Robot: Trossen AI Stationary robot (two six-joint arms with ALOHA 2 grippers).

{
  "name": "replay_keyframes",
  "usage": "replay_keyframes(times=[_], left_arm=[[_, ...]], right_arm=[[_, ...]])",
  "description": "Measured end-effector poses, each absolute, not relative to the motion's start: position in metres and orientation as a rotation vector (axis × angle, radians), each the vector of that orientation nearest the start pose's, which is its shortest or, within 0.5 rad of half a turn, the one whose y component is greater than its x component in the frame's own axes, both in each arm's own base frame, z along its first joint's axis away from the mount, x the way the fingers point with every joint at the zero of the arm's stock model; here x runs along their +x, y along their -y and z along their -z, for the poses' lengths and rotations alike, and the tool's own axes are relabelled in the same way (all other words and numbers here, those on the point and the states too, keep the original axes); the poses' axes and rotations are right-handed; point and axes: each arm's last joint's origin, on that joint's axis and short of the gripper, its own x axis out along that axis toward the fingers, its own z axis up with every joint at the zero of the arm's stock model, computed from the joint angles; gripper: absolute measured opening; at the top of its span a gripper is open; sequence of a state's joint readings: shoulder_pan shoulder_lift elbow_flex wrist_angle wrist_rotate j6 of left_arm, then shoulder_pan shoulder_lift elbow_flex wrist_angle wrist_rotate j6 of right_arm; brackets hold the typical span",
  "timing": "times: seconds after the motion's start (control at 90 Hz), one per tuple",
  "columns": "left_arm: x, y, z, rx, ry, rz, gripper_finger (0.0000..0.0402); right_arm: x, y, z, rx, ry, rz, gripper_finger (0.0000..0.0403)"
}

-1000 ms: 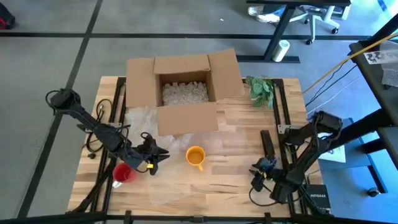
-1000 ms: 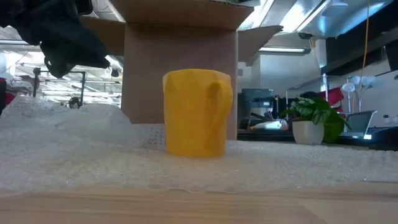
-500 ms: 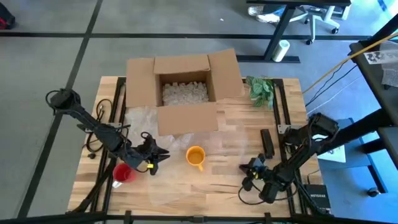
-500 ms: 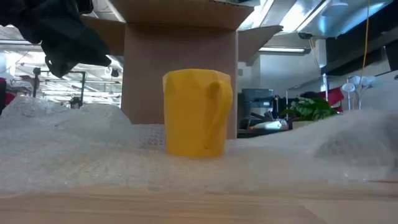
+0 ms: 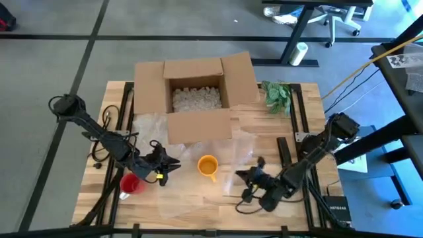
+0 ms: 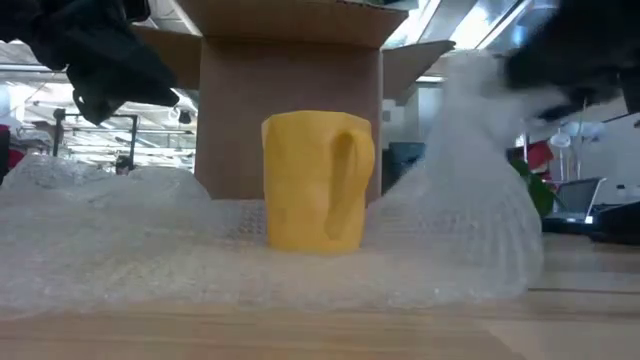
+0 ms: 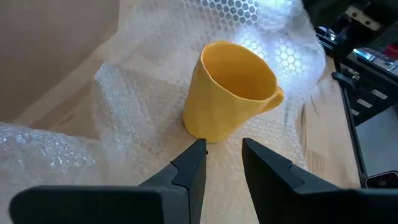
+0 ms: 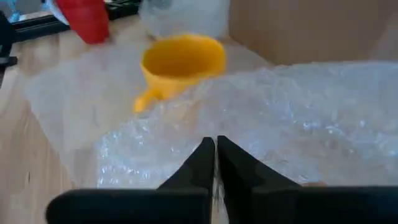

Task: Wrap mug
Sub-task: Wrap the yellow mug with the right transparent bubble wrap

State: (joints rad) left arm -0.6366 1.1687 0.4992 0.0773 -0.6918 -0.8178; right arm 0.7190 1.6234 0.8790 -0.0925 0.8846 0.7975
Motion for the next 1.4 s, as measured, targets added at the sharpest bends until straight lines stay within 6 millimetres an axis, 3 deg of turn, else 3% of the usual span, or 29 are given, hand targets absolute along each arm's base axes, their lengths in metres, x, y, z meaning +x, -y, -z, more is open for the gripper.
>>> replay_keyframes(times=[0.244,0.478,0.611,0.989,1.4], left_arm=[[0.189,0.119,-0.193,-0.416,-0.398,-0.205,0.0086],[0.186,0.123,-0.193,-0.411,-0.404,-0.182,0.0086],[0.186,0.123,-0.193,-0.405,-0.404,-0.180,0.0086],[0.185,0.125,-0.194,-0.408,-0.399,-0.169,0.0086],[0.179,0.135,-0.195,-0.433,-0.402,-0.123,0.0086]], right_arm=[[0.296,-0.158,-0.202,0.210,-0.392,0.174,0.0000],[0.315,-0.130,-0.204,0.329,-0.443,0.029,0.0000],[0.325,-0.125,-0.219,0.308,-0.453,0.012,0.0000],[0.383,-0.115,-0.231,0.230,-0.811,0.027,0.0000],[0.422,-0.108,-0.214,0.272,-1.081,-0.032,0.0000]])
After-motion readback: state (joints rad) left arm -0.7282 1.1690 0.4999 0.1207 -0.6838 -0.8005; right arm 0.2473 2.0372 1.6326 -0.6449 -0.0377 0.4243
